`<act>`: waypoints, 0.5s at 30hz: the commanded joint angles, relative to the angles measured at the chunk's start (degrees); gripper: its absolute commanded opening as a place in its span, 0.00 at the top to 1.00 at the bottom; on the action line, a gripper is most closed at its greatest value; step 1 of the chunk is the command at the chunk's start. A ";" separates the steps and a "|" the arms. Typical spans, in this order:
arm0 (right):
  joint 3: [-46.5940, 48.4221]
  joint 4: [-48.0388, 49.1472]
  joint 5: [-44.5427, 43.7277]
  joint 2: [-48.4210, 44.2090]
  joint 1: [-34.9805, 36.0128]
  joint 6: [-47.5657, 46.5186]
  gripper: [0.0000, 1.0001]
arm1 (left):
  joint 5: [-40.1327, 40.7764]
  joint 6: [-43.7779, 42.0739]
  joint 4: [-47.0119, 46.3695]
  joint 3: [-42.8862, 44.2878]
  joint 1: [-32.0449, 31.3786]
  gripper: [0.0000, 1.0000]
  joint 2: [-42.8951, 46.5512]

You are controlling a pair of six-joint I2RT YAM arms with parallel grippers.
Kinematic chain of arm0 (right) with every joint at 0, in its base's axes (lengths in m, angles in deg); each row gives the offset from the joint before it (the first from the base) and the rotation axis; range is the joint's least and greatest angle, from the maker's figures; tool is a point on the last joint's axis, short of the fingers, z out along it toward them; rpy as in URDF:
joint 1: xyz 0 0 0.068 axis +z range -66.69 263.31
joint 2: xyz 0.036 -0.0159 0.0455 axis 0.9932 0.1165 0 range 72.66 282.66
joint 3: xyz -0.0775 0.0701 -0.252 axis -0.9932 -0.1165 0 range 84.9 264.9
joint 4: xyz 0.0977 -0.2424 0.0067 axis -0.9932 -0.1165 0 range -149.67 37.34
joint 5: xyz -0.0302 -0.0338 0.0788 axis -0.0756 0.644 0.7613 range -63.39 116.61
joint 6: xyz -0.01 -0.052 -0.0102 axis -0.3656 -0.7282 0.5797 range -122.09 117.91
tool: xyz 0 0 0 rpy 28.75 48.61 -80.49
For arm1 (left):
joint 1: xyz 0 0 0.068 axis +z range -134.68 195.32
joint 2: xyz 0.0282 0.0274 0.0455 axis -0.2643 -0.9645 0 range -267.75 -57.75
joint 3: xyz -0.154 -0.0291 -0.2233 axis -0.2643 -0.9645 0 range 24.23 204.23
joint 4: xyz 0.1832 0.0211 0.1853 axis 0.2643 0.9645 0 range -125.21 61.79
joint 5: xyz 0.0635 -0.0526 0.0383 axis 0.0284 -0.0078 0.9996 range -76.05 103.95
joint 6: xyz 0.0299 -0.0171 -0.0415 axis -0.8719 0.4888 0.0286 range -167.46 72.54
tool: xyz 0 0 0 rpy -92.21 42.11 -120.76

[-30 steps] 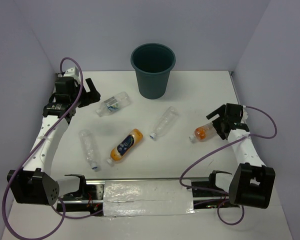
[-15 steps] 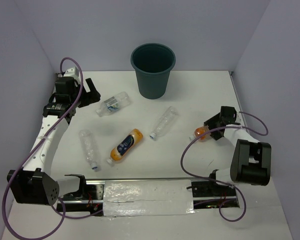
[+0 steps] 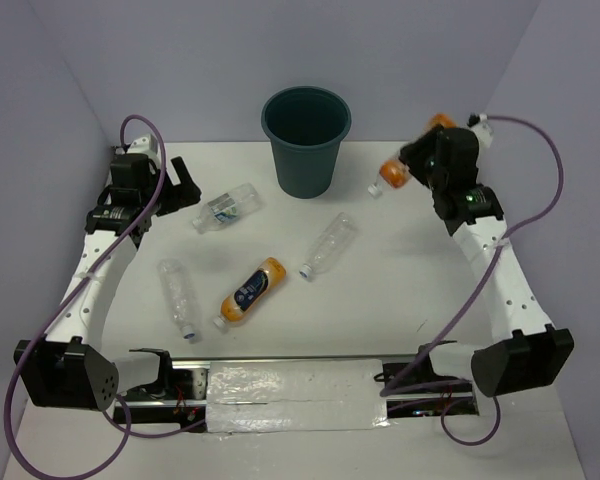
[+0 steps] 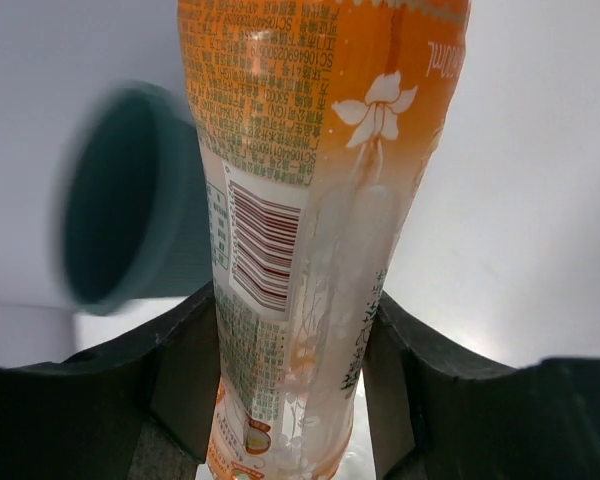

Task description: Put the plastic bottles in the bin

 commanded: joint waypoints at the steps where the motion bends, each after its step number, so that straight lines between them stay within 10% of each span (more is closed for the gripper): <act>1: 15.80 -0.96 -9.18 3.77 8.81 -4.32 0.53 | 1.28 -0.08 1.17 3.20 0.02 0.00 0.88; 15: 69.47 2.55 -27.83 42.80 23.17 -17.25 0.45 | -1.34 -1.56 10.40 8.21 0.02 0.01 2.54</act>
